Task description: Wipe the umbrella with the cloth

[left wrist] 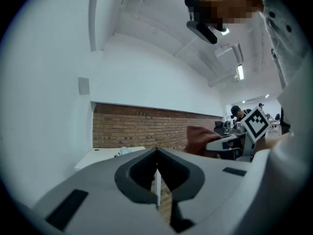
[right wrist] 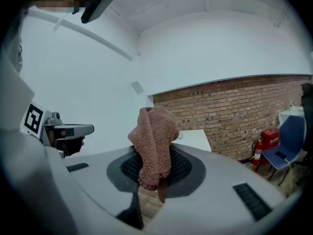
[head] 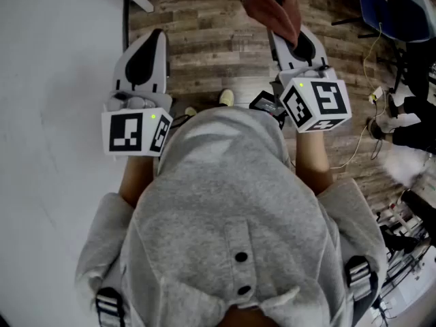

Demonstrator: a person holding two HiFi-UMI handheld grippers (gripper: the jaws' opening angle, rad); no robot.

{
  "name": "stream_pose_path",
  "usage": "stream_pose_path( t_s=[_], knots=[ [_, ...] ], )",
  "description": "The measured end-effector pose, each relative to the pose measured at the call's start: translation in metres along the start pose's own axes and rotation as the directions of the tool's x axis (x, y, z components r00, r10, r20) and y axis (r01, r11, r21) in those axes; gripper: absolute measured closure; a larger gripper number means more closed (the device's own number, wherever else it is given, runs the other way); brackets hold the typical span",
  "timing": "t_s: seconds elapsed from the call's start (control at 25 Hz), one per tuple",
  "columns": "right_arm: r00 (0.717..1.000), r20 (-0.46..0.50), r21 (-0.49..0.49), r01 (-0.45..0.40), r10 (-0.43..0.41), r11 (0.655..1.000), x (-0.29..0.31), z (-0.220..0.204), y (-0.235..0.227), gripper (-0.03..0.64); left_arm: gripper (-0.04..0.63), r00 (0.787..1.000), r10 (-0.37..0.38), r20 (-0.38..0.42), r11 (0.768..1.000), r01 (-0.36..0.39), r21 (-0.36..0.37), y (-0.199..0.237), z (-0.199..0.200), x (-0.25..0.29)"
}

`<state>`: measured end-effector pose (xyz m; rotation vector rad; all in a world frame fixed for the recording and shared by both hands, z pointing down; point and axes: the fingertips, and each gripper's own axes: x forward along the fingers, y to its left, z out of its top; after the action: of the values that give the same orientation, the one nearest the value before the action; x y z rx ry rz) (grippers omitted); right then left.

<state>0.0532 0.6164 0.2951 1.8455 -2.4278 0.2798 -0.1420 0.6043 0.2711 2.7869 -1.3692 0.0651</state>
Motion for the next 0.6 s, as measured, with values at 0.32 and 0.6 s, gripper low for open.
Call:
stream_pose_path(
  t_s=[0.32,0.6],
  knots=[
    [1.0,-0.013,0.031,0.006,-0.006,0.999,-0.017,-0.001,-0.016,0.535,0.58,1.0,-0.026,-0.003,1.0,0.026,0.006,-0.02,0.008,0.008],
    [1.0,-0.008,0.043,-0.025,0.025,0.999,-0.018,-0.007,-0.023,0.535,0.58,1.0,-0.027,-0.013,1.0,0.027,0.014,-0.03,0.003,0.015]
  ],
)
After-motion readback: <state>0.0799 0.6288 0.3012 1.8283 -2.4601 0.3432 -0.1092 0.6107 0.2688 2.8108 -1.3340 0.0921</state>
